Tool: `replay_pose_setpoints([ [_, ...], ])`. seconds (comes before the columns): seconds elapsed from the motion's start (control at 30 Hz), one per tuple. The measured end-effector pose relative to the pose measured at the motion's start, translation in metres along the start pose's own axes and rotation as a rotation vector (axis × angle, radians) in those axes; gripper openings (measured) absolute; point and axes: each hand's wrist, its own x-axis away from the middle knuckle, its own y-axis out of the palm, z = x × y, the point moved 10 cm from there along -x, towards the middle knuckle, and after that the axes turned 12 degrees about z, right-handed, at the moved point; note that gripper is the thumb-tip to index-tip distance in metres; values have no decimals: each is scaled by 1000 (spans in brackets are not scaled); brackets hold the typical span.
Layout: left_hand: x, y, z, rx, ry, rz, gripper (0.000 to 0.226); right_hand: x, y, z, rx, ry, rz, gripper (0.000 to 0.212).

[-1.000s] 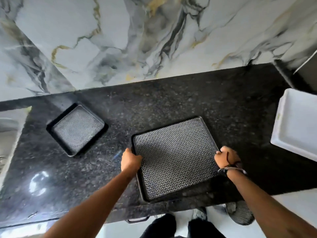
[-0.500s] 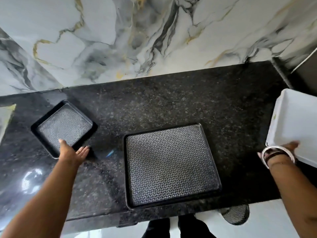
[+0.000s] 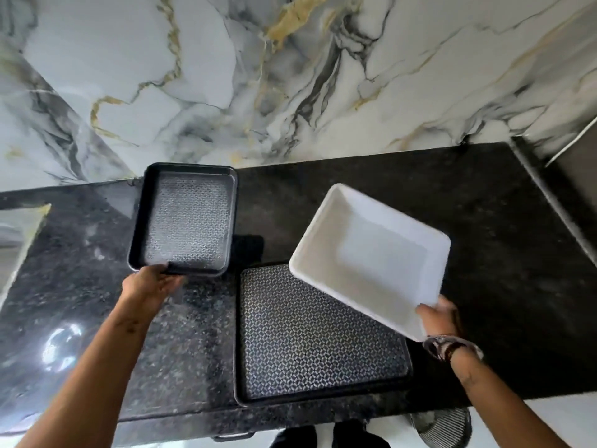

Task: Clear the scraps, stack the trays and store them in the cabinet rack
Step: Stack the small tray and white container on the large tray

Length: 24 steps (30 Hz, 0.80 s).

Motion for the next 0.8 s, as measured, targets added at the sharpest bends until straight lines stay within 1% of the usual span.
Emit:
replay_pose_setpoints([
  [0.07,31,14,17,-63,135,-100,13,25,31,-4,177,-161,-191,17],
  [0.1,49,22,22,-126,223,-143,12,35,41,-6,220,-213,-252,19],
  [0.2,101,53,3,-393,405,-268,15,54,62,-14,369,-375,-349,29],
  [0.3,121,83,-32,-643,518,-312,23,66,73,-12,413,-417,-421,33],
  [0.37,120,92,-51,-806,548,-291,25,64,71,-3,379,-382,-448,30],
  [0.4,118,94,-59,-872,549,-275,22,63,69,0,340,-361,-463,26],
  [0.43,116,95,-64,-922,546,-260,16,62,66,3,319,-342,-462,18],
  [0.47,117,94,-68,-966,548,-236,6,60,64,6,310,-346,-469,6],
  [0.5,118,94,-69,-1002,560,-197,6,60,62,7,316,-353,-474,14],
  [0.53,120,94,-68,-1041,580,-157,13,57,62,11,315,-364,-470,30],
  [0.57,123,95,-67,-1084,607,-124,18,56,61,13,312,-374,-458,41],
  [0.6,128,96,-64,-1123,627,-89,22,54,61,15,305,-390,-445,46],
  [0.7,142,100,-62,-1199,728,33,26,57,62,19,312,-410,-440,44],
  [0.73,149,101,-63,-1202,776,75,27,58,63,20,312,-420,-446,41],
  [0.8,160,103,-70,-1187,835,133,28,61,64,22,316,-425,-443,27],
])
